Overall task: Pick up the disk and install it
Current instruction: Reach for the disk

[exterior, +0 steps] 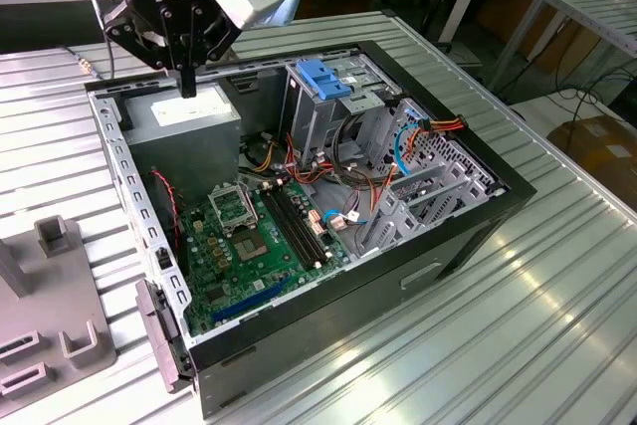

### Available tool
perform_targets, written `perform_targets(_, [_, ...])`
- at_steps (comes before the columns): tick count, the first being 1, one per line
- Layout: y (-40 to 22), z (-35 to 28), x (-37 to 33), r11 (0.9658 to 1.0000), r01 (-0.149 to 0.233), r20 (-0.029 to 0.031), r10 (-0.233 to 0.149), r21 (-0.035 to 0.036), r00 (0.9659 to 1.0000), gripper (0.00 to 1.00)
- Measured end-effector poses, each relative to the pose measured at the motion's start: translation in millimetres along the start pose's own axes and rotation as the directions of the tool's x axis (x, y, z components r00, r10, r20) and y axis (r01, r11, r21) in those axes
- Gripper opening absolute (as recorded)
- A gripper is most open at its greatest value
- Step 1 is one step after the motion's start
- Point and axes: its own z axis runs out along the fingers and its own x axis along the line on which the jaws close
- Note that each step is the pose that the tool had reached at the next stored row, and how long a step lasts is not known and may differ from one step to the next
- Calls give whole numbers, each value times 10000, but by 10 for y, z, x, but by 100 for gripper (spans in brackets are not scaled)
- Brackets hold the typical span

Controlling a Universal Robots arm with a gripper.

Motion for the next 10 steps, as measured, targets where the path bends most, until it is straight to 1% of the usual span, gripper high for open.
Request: perform_targets(10, [-5, -2, 67, 10000, 0, 0, 0, 0, 10000, 10])
